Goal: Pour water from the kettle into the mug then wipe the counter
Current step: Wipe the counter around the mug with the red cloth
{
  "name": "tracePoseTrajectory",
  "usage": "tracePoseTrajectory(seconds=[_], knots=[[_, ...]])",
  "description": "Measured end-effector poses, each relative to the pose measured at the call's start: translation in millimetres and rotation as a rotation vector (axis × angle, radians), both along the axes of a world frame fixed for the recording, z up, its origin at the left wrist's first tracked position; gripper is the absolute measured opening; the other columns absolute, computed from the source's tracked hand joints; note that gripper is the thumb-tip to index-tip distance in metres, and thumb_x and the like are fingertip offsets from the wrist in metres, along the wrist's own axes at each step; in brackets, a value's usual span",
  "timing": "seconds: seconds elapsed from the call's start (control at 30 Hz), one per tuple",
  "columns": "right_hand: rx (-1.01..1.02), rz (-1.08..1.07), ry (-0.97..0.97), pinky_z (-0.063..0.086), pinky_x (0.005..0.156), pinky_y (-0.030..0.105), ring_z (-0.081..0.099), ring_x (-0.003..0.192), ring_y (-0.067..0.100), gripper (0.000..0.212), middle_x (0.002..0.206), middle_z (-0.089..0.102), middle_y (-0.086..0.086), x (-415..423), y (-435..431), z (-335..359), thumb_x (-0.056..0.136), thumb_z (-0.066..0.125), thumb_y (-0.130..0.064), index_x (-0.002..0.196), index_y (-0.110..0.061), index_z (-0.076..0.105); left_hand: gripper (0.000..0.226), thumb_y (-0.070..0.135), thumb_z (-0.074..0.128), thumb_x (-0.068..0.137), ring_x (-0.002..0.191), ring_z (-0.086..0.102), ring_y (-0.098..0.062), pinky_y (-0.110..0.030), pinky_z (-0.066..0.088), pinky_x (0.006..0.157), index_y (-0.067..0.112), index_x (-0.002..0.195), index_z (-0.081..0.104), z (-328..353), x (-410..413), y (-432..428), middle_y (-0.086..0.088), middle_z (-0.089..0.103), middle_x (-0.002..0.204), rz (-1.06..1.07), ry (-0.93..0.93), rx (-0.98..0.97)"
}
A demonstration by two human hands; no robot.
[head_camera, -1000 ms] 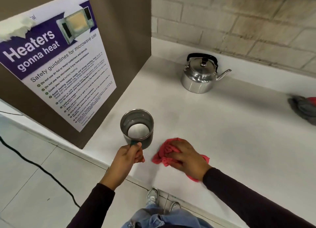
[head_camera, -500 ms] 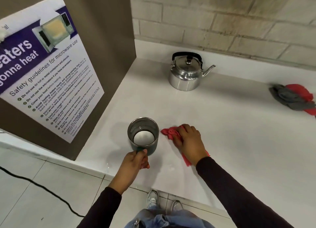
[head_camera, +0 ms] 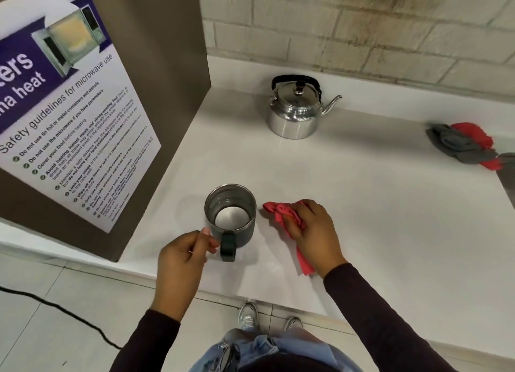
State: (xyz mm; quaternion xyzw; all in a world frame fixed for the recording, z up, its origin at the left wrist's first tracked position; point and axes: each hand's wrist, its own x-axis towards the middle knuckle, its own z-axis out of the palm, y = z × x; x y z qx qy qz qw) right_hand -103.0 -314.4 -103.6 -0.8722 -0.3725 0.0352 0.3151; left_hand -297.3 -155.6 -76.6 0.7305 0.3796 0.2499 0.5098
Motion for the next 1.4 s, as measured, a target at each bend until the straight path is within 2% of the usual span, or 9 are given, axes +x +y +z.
tracePoseTrajectory(seconds=[0.1,0.33,0.57,0.73,0.8,1.0,1.2,1.3,1.4], knots=[[0.018,0.001,-0.034,0.049,0.076,0.037,0.059,0.088,0.025,0.023,0.1,0.065,0.004,-3.7,-8.2,7.2,0.088,0.062,-0.028,0.107,-0.015,0.068,0.041,0.046,0.045,0.087,0.049,0.05,-0.013,-0.005,0.042,0.059,0.023,0.06,0.065,18.6,2.5,-2.7,-0.007,0.058,0.06,-0.039,-0.08,0.061],[0.089,-0.114,-0.014,0.047,0.074,0.032,0.058,0.086,0.019,0.031,0.096,0.065,0.0,10.1,-55.0,23.1,0.088,0.052,-0.038,0.105,-0.018,0.069,0.037,0.036,0.05,0.087,0.042,0.045,-0.004,-0.012,0.04,0.049,0.023,0.055,0.064,38.6,69.9,-43.0,0.004,0.052,0.044,-0.303,-0.153,-0.012],[0.113,-0.286,-0.051,0.047,0.072,0.03,0.058,0.083,0.018,0.02,0.092,0.066,0.0,54.6,-128.8,23.1,0.087,0.06,-0.028,0.101,-0.016,0.07,0.04,0.04,0.048,0.087,0.046,0.047,-0.007,-0.002,0.043,0.076,0.025,0.052,0.063,32.9,153.9,-107.1,0.001,0.05,0.046,-0.487,-0.198,-0.081],[0.059,-0.355,-0.059,0.051,0.07,0.039,0.059,0.082,0.021,0.019,0.091,0.066,0.001,99.3,-200.3,19.4,0.088,0.061,-0.027,0.1,-0.015,0.069,0.04,0.042,0.047,0.088,0.046,0.047,-0.005,0.0,0.042,0.075,0.025,0.056,0.064,23.0,217.6,-172.0,-0.007,0.054,0.052,-0.603,-0.174,-0.062],[0.058,-0.383,-0.05,0.05,0.07,0.04,0.058,0.082,0.021,0.018,0.091,0.065,0.001,120.2,-229.8,17.6,0.088,0.061,-0.027,0.099,-0.014,0.069,0.041,0.043,0.046,0.089,0.045,0.047,-0.005,-0.001,0.043,0.075,0.024,0.057,0.064,18.4,242.1,-197.5,-0.002,0.054,0.05,-0.636,-0.159,-0.05],[0.039,-0.408,-0.133,0.051,0.07,0.042,0.06,0.079,0.029,0.019,0.088,0.066,0.008,212.9,-292.4,33.4,0.088,0.064,-0.026,0.094,-0.009,0.07,0.041,0.043,0.046,0.088,0.046,0.046,-0.005,-0.001,0.043,0.075,0.024,0.056,0.063,8.2,298.9,-255.2,0.003,0.051,0.047,-0.617,-0.134,-0.087],[0.029,-0.414,-0.233,0.049,0.076,0.043,0.059,0.09,0.04,0.045,0.102,0.065,0.022,348.3,-290.6,58.4,0.087,0.048,-0.043,0.099,-0.004,0.067,0.041,0.044,0.046,0.086,0.049,0.048,-0.006,0.001,0.041,0.074,0.026,0.053,0.064,11.6,324.7,-276.9,0.005,0.049,0.046,-0.55,-0.074,-0.12],[-0.122,-0.416,-0.312,0.043,0.083,0.042,0.055,0.1,0.039,0.042,0.114,0.062,0.019,406.7,-270.8,53.5,0.092,0.046,-0.042,0.108,-0.008,0.064,0.04,0.039,0.047,0.088,0.047,0.047,-0.003,0.002,0.04,0.074,0.024,0.056,0.066,13.3,324.3,-276.5,0.003,0.05,0.047,-0.477,-0.055,-0.121],[-0.368,-0.367,-0.247,0.038,0.097,0.046,0.048,0.115,0.04,0.042,0.131,0.052,0.018,444.2,-253.9,28.1,0.097,0.041,-0.038,0.125,-0.01,0.055,0.041,0.04,0.047,0.088,0.046,0.045,-0.004,0.002,0.039,0.069,0.024,0.055,0.065,12.3,315.0,-272.0,0.003,0.051,0.047,-0.421,-0.024,-0.088]])
